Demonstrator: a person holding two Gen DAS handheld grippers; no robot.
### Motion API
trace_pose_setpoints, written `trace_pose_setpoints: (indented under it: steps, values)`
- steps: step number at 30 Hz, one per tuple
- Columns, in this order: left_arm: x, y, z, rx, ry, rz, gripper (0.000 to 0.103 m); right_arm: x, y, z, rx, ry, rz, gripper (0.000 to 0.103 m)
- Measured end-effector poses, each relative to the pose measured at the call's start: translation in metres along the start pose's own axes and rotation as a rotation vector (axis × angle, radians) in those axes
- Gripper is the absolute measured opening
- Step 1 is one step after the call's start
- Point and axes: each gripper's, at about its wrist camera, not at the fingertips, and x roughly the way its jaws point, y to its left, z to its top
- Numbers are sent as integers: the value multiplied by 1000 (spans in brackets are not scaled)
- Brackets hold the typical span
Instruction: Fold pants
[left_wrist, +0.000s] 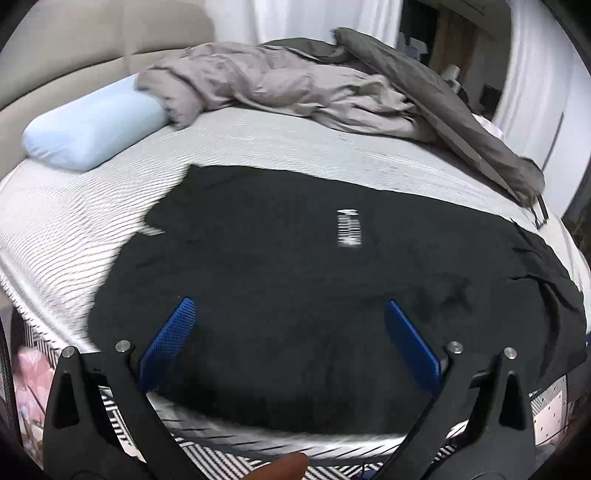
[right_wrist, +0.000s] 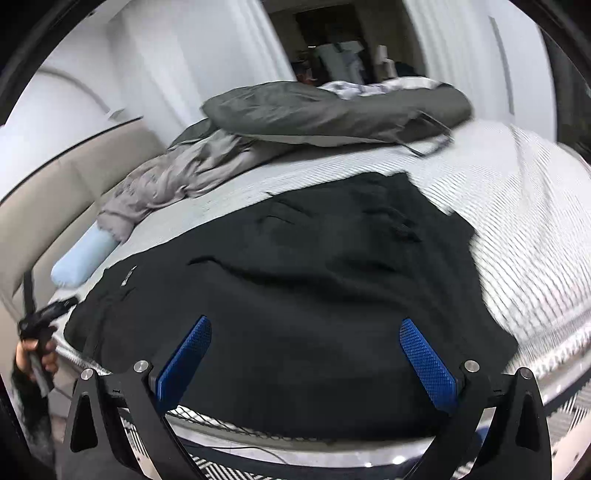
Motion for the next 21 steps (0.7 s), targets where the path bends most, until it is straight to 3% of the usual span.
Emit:
trace_pose_setpoints:
  steps: [3,5,10,15,21]
  values:
    - [-1,58,-3,-46,28,35,102,-5,-14,-11,60,8,-56,103]
    - [1,98,-7,-117,54,44,101,-9,-22,-18,126,6,-43,103]
    - [6,173,-32,-284,130,-64,83,-20,-28,-15,234,-27,-42,103]
    - [14,193,-59,-364,152,-192,77,-18,-33,-7,294,-1,-3,103]
    - [24,188,-68,-381,142,-200,75,-7,-28,-7,287,33,-13,103]
